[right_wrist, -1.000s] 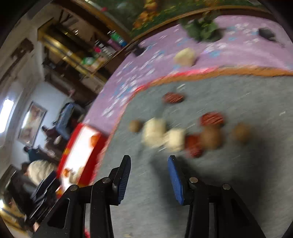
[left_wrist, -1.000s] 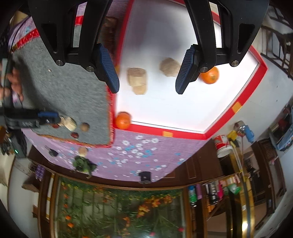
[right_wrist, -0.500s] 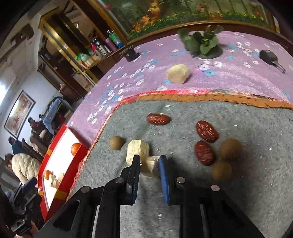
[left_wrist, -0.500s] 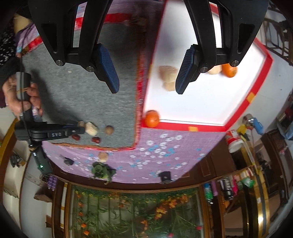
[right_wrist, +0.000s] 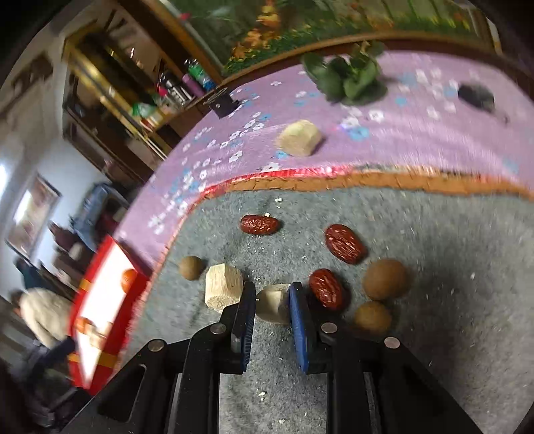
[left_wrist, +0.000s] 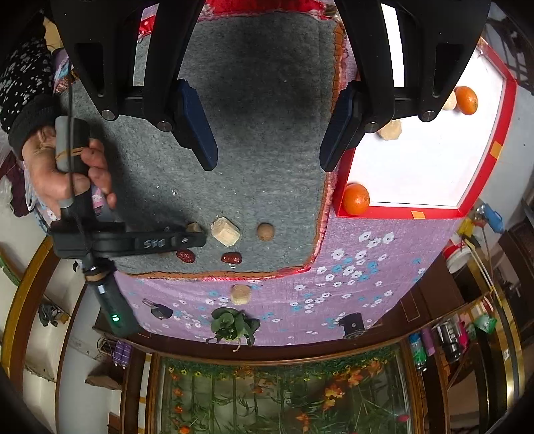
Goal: Organize fruits
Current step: 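Grasp another small wooden block on the mat with the right gripper, then grasp a square wooden block with the left gripper while the right holds its block, then carry the block into the white tray and open the left gripper while the right releases its block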
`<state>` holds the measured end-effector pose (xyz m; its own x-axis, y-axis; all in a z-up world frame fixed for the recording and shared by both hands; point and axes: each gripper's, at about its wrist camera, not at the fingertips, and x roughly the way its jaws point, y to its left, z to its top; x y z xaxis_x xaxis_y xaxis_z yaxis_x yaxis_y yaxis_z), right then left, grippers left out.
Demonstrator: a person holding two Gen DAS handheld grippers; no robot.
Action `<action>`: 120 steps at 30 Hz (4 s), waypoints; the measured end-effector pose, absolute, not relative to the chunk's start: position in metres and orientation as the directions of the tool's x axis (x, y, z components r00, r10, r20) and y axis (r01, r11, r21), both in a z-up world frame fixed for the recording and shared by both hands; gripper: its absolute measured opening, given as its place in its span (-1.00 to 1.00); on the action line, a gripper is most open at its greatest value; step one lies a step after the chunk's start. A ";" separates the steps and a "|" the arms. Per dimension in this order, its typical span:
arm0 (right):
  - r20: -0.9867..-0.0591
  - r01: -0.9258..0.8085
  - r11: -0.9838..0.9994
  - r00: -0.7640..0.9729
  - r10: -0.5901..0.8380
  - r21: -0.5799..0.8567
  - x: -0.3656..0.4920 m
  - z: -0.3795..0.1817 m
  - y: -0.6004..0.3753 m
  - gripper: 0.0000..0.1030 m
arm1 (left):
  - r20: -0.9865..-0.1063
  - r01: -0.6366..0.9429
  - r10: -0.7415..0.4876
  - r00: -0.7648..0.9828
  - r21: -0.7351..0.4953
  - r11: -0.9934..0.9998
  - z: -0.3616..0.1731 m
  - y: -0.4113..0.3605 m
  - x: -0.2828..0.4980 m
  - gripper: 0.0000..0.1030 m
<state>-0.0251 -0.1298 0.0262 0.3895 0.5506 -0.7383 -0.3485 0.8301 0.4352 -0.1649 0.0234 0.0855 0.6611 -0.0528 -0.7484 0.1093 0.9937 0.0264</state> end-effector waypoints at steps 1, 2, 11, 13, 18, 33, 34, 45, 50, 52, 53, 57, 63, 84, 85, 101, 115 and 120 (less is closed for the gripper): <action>-0.747 -0.356 0.841 0.400 0.531 0.407 -0.026 0.027 -0.126 -0.61 | -0.747 0.111 -0.054 0.662 0.026 0.993 0.085 0.023 -0.166 0.25; -0.757 -0.357 0.854 0.413 0.507 0.378 -0.027 0.027 -0.123 -0.61 | -0.746 0.113 -0.055 0.664 0.027 0.993 0.085 0.022 -0.168 0.25; -0.713 -0.343 0.829 0.426 0.556 0.442 -0.023 0.024 -0.136 -0.67 | -0.739 0.107 -0.060 0.671 0.016 0.994 0.079 0.032 -0.179 0.25; -0.655 -0.359 0.796 0.454 0.605 0.486 -0.028 0.033 -0.142 -0.67 | -0.740 0.096 -0.063 0.669 0.002 0.995 0.077 0.037 -0.181 0.25; -0.550 -0.357 0.766 0.542 0.636 0.534 -0.037 0.050 -0.163 -0.67 | -0.737 0.077 -0.055 0.674 -0.003 0.997 0.080 0.041 -0.185 0.25; -0.550 -0.307 0.759 0.542 0.635 0.574 -0.035 0.052 -0.176 -0.67 | -0.749 0.145 -0.062 0.659 0.046 0.988 0.077 0.014 -0.178 0.25; -0.551 -0.308 0.759 0.541 0.636 0.574 -0.035 0.052 -0.176 -0.67 | -0.750 0.145 -0.062 0.658 0.046 0.988 0.077 0.013 -0.177 0.25; -0.499 -0.267 0.720 0.567 0.655 0.641 -0.026 0.057 -0.197 -0.67 | -0.774 0.209 -0.136 0.618 -0.005 0.978 0.069 0.000 -0.125 0.25; -0.459 -0.224 0.664 0.567 0.684 0.713 -0.018 0.055 -0.216 -0.67 | -0.798 0.241 -0.168 0.579 -0.030 0.970 0.059 -0.025 -0.090 0.25; -0.465 -0.217 0.662 0.559 0.687 0.717 -0.017 0.055 -0.215 -0.67 | -0.814 0.220 -0.171 0.555 -0.055 0.974 0.053 -0.032 -0.071 0.25; -0.466 -0.217 0.660 0.553 0.690 0.720 -0.016 0.054 -0.214 -0.67 | -0.820 0.198 -0.166 0.549 -0.065 0.978 0.050 -0.034 -0.062 0.24; -0.471 -0.222 0.673 0.563 0.679 0.705 -0.017 0.057 -0.214 -0.67 | -0.823 0.163 -0.083 0.562 0.012 0.987 0.035 -0.047 -0.034 0.24; -0.469 -0.194 0.664 0.568 0.676 0.722 -0.014 0.053 -0.221 -0.67 | -0.828 0.155 -0.082 0.554 0.006 0.988 0.018 -0.040 -0.020 -0.25; -0.498 -0.213 0.719 0.592 0.634 0.662 -0.012 0.045 -0.215 -0.67 | -0.619 0.164 -0.111 0.778 0.030 0.986 0.104 -0.001 -0.126 -0.32; -0.503 -0.206 0.725 0.597 0.625 0.657 -0.012 0.043 -0.217 -0.67 | -0.602 0.154 -0.108 0.791 0.025 0.988 0.111 0.006 -0.134 -0.32; -0.520 -0.472 0.671 0.424 0.742 0.572 -0.065 0.087 -0.059 -0.68 | -0.448 -0.198 0.180 0.875 0.007 0.980 0.148 0.154 -0.219 -0.31; -0.661 -0.667 0.543 0.101 0.744 0.510 -0.133 0.057 0.129 -0.68 | -0.546 -0.358 0.315 0.776 0.029 0.933 0.089 0.228 -0.229 -0.31; -0.691 -0.672 0.549 0.077 0.719 0.496 -0.135 0.041 0.151 -0.68 | -0.569 -0.391 0.333 0.752 0.023 0.920 0.075 0.243 -0.231 -0.31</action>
<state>-0.1350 0.1513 0.0415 0.0770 0.7187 -0.6910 -0.6722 0.5493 0.4964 -0.2312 0.2432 0.0753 0.7520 0.3332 -0.5687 -0.3906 0.9203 0.0228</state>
